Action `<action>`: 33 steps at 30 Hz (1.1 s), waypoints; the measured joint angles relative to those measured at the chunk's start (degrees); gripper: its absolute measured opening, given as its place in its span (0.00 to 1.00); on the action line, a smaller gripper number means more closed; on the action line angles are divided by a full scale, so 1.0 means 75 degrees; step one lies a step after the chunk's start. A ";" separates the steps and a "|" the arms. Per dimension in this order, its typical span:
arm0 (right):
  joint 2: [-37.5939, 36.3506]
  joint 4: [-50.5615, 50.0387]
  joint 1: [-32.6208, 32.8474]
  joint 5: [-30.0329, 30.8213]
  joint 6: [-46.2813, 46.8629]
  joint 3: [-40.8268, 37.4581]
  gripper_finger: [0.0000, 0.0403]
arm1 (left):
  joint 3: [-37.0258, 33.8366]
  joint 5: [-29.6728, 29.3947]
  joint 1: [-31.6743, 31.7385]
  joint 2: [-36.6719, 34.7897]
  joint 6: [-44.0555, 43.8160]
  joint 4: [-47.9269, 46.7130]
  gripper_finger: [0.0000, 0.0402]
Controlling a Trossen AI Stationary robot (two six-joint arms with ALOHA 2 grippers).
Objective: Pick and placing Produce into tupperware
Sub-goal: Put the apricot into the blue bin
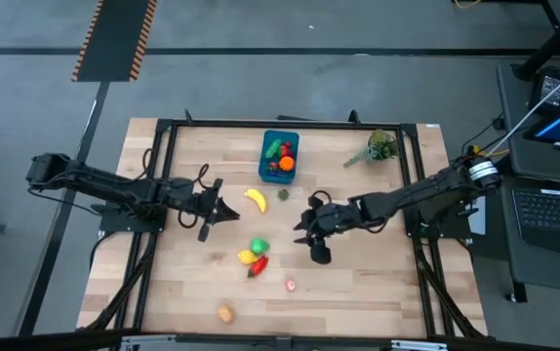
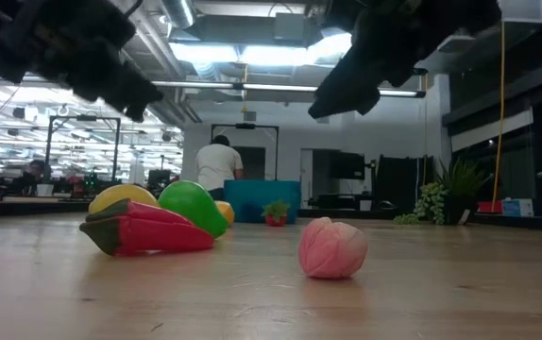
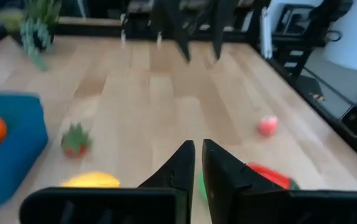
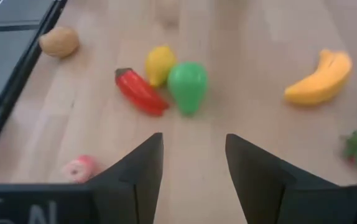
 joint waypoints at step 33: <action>0.3236 -0.4476 0.1626 -0.0279 0.0963 0.4303 0.44 | -0.0539 -0.0226 -0.0014 0.0001 -0.0471 0.0328 0.10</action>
